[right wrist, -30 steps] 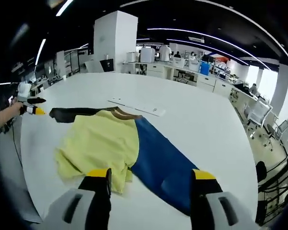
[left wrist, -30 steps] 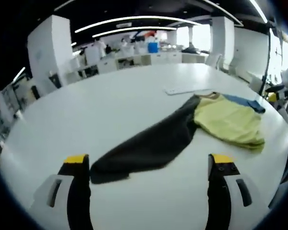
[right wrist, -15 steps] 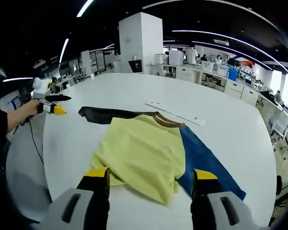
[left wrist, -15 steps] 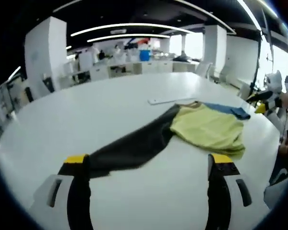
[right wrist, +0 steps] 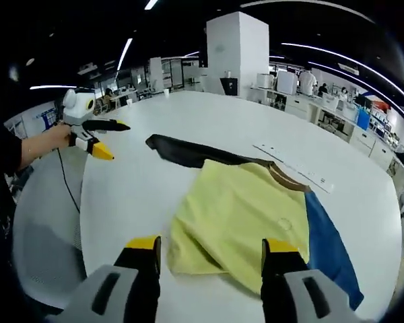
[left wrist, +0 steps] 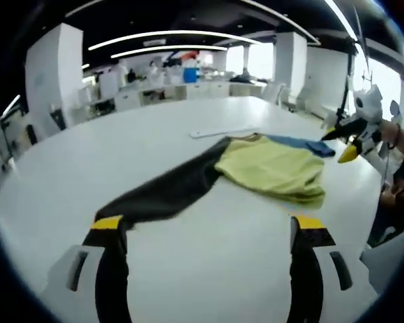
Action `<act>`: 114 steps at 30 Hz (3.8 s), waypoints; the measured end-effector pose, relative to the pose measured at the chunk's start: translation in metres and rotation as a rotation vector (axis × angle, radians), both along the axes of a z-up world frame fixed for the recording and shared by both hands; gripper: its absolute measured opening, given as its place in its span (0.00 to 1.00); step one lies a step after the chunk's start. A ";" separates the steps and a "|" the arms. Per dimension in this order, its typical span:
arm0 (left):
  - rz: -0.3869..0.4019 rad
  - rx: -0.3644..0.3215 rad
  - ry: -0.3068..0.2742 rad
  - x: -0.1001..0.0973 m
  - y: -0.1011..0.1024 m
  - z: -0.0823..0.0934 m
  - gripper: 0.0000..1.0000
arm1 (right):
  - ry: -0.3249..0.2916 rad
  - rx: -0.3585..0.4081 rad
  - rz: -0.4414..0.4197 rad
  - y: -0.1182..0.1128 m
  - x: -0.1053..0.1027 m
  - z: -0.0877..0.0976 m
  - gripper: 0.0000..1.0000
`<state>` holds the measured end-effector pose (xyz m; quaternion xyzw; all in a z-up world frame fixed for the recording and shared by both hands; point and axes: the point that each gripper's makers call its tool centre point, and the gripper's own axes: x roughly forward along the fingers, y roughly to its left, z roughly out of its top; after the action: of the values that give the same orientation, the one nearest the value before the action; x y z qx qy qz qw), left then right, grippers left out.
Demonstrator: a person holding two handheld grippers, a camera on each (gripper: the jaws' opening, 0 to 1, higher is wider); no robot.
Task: Fold the garment on the visible template until the final outline fits inside the template.
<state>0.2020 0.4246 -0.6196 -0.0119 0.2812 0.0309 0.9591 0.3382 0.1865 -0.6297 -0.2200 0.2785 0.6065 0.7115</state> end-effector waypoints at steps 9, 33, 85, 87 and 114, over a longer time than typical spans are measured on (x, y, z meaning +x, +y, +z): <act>-0.065 -0.024 0.008 -0.008 -0.027 -0.002 0.98 | 0.020 -0.036 0.083 0.020 -0.026 -0.023 0.51; -0.112 -0.010 0.045 -0.013 -0.041 -0.016 0.95 | 0.023 -0.185 0.172 0.029 -0.036 -0.088 0.18; -0.224 -0.033 0.026 0.044 -0.071 -0.023 0.83 | 0.127 0.021 -0.129 0.047 0.100 -0.016 0.00; -0.228 -0.041 0.022 0.048 -0.073 -0.024 0.82 | 0.137 0.021 -0.156 0.045 0.108 -0.020 0.00; -0.238 -0.169 -0.039 0.102 -0.103 -0.034 0.61 | 0.260 0.005 -0.392 0.022 0.155 -0.074 0.00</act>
<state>0.3045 0.3218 -0.6531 -0.0596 0.2634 -0.1070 0.9569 0.4929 0.2081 -0.7032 -0.0800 0.4039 0.4807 0.7742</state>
